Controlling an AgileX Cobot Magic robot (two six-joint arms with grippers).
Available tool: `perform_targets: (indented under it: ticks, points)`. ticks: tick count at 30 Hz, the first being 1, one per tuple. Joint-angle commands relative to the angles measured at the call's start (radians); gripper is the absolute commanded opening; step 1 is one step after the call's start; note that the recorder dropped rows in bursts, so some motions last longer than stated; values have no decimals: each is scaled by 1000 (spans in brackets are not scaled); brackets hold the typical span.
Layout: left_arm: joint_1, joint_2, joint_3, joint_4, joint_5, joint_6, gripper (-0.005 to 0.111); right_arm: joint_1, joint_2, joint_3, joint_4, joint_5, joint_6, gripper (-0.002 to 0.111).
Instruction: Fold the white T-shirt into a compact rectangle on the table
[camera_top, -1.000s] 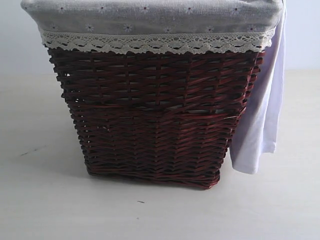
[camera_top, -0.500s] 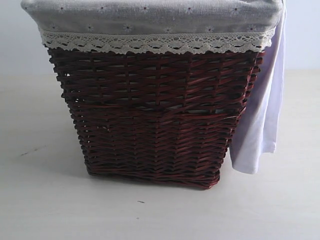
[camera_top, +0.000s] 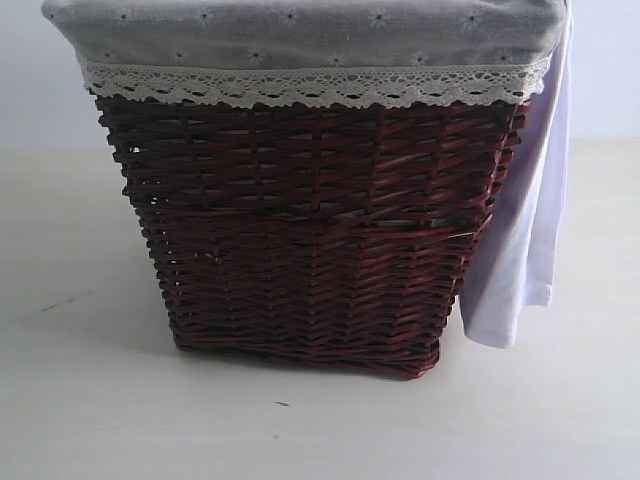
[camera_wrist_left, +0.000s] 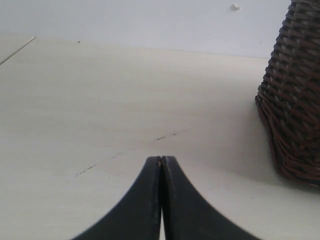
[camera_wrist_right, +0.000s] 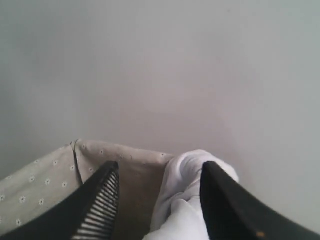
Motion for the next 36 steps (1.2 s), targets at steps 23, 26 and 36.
perform_targets:
  ticks: [23, 26, 36]
  points:
    - [4, -7, -1, 2, -10, 2, 0, 46, 471, -215, -11, -142, -85, 47]
    - [4, -7, -1, 2, -10, 2, 0, 88, 483, -215, -11, -136, -117, 33]
    - [4, -7, -1, 2, -10, 2, 0, 101, 433, -215, -11, 79, -157, 0]
